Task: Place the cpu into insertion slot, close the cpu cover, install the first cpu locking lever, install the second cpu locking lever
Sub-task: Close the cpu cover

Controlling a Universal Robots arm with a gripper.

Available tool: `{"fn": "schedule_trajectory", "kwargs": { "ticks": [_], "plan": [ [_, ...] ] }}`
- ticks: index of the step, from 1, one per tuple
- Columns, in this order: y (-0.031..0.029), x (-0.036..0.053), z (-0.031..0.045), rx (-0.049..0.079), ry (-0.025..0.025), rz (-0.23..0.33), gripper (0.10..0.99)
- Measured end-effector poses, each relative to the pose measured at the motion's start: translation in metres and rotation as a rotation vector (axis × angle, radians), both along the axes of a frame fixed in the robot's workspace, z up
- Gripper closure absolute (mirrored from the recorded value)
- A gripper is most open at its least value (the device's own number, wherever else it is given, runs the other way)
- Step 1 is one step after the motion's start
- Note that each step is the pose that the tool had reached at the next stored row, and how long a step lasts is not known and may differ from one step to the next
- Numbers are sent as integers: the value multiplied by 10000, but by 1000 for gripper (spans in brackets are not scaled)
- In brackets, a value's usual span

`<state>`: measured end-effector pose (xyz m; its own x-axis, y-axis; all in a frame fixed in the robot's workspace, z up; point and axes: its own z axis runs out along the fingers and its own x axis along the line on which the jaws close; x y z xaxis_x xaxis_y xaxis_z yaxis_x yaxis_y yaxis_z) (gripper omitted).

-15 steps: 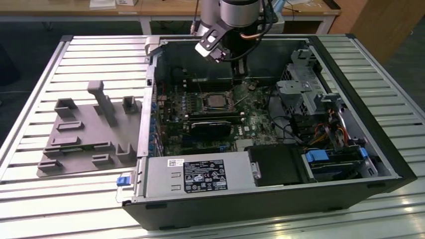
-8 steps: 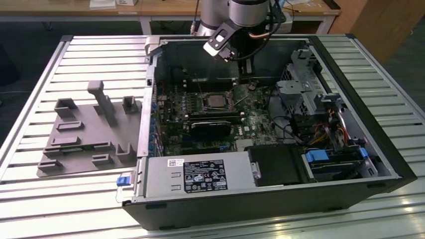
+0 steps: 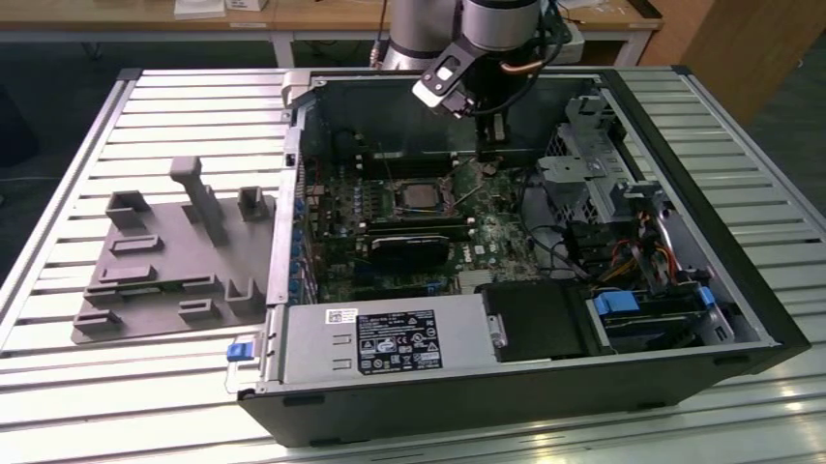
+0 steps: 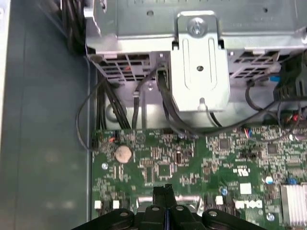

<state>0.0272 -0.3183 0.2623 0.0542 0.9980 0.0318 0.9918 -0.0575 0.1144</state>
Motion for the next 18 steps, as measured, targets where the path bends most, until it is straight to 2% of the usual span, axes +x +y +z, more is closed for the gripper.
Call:
{"fn": "schedule_trajectory", "kwargs": {
  "ticks": [9,18],
  "plan": [
    [7,131,-16,-1,7,0,980],
    [7,177,-92,-2,15,0,980]
  ]
}}
